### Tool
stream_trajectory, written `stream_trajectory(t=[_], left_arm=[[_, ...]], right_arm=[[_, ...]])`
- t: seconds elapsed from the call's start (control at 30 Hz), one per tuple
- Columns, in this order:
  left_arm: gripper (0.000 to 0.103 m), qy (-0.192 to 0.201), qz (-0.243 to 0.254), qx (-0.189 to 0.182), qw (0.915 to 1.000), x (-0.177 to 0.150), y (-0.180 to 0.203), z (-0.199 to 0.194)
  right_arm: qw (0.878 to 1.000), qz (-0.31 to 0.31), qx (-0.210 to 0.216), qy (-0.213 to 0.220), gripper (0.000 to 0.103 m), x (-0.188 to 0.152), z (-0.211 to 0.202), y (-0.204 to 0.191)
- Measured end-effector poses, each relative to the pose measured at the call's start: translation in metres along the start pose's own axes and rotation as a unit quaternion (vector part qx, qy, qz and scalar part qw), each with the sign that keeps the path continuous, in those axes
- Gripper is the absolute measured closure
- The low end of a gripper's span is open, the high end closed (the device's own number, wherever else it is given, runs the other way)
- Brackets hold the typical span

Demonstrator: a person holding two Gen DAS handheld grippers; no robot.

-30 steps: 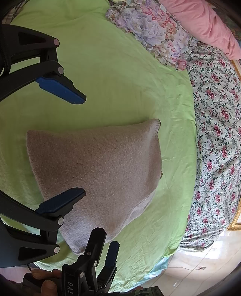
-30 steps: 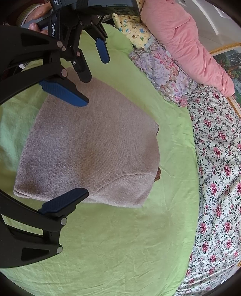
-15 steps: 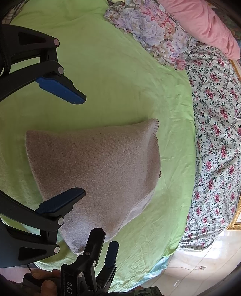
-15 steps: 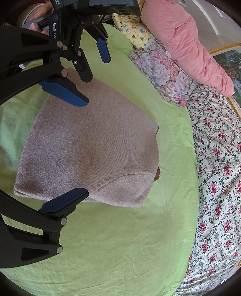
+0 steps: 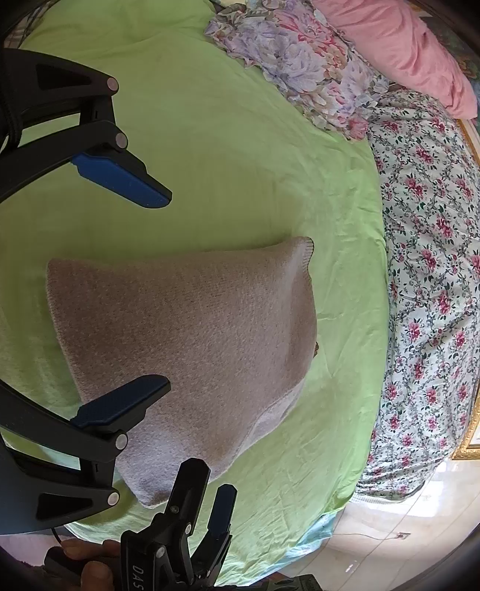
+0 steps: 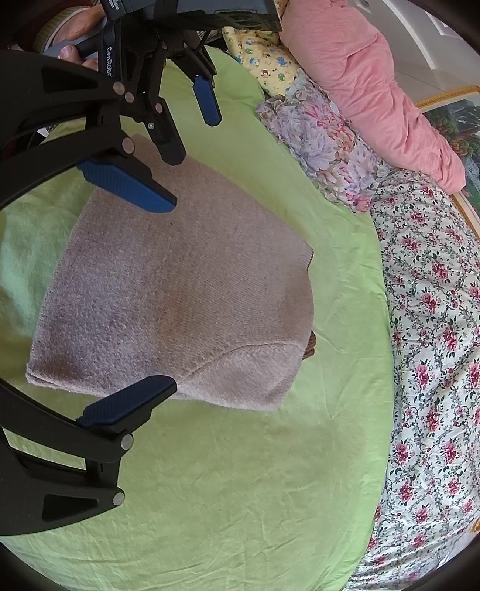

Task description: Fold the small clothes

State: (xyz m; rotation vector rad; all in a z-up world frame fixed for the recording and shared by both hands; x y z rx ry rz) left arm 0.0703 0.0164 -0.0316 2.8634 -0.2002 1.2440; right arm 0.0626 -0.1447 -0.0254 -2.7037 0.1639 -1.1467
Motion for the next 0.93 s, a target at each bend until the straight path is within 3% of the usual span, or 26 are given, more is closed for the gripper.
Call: stream_trajectory(t=[0.93], left_arm=[[0.011, 0.005, -0.009, 0.021, 0.9997, 0.01, -0.004, -0.001]], right_arm=[[1.0, 0.011, 0.0, 0.009, 0.013, 0.006, 0.0, 0.015]])
Point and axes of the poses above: each gripper's, at about its wrist camera, not at the fingertips, and z roughly the way its jaws point, y to its right, x to its top, the point moved 2 cm from there along z, roughly the way its jaws point, and after that the axes turned 2 degrees about y, right-handed, at the moved point
